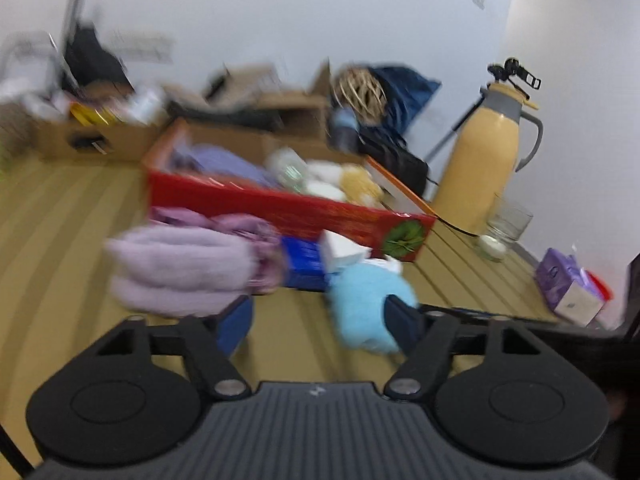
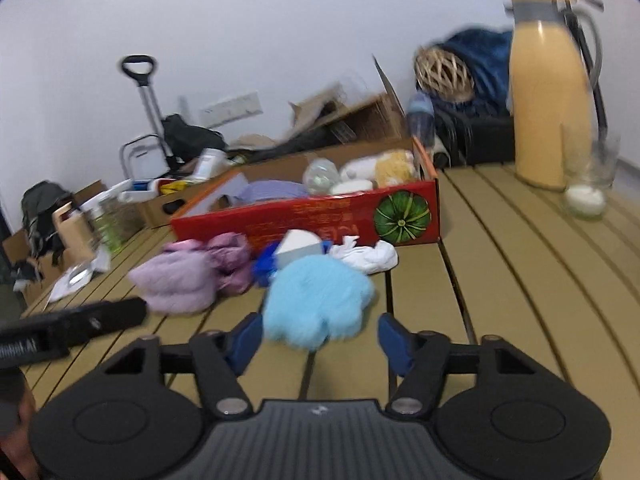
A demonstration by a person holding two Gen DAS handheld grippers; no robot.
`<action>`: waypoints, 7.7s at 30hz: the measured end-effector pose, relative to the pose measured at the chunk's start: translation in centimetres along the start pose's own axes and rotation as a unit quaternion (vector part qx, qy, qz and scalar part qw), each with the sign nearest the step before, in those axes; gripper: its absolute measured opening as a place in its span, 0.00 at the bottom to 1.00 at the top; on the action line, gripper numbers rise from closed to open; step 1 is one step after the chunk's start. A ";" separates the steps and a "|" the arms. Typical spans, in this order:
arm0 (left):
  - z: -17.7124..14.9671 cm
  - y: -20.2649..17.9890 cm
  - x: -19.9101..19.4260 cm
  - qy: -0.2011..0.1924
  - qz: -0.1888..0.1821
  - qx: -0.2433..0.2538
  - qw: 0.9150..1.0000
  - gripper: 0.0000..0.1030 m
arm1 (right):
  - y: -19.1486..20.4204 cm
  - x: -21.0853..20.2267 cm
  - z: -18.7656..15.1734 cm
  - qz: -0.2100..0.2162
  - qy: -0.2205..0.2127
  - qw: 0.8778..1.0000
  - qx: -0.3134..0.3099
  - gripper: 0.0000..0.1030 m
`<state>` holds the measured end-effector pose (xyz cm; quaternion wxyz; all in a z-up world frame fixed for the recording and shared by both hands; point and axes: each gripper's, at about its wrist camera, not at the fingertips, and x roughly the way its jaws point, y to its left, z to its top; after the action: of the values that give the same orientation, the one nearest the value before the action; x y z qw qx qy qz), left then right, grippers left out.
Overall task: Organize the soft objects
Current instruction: 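Close both grippers on the light-blue plush and lift it, then carry the light-blue plush into the box and open both grippers, then withdraw both grippers and move them to the lavender fluffy towel, then close both grippers on the lavender fluffy towel and lift it, then carry the lavender towel into the box and open both grippers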
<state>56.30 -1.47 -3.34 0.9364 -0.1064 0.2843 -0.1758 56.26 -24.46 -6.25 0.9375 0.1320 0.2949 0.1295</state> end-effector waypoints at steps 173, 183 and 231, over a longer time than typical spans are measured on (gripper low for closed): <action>-2.1 11.6 -3.7 0.000 -0.003 -0.164 0.986 0.43 | 8.6 6.4 -1.6 0.135 0.034 0.990 0.024 0.33; -2.8 4.7 -10.3 -0.035 -0.032 -0.105 0.993 0.19 | 8.3 -1.7 -2.6 0.137 -0.004 0.991 0.001 0.20; 14.5 6.1 21.5 0.127 0.042 -0.051 0.990 0.22 | -0.9 21.6 15.0 0.002 0.099 0.995 -0.028 0.24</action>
<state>82.92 -2.82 -4.00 0.8926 -0.1192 0.4137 -0.1339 82.33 -20.91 -5.84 0.9068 0.0927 0.3820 0.1524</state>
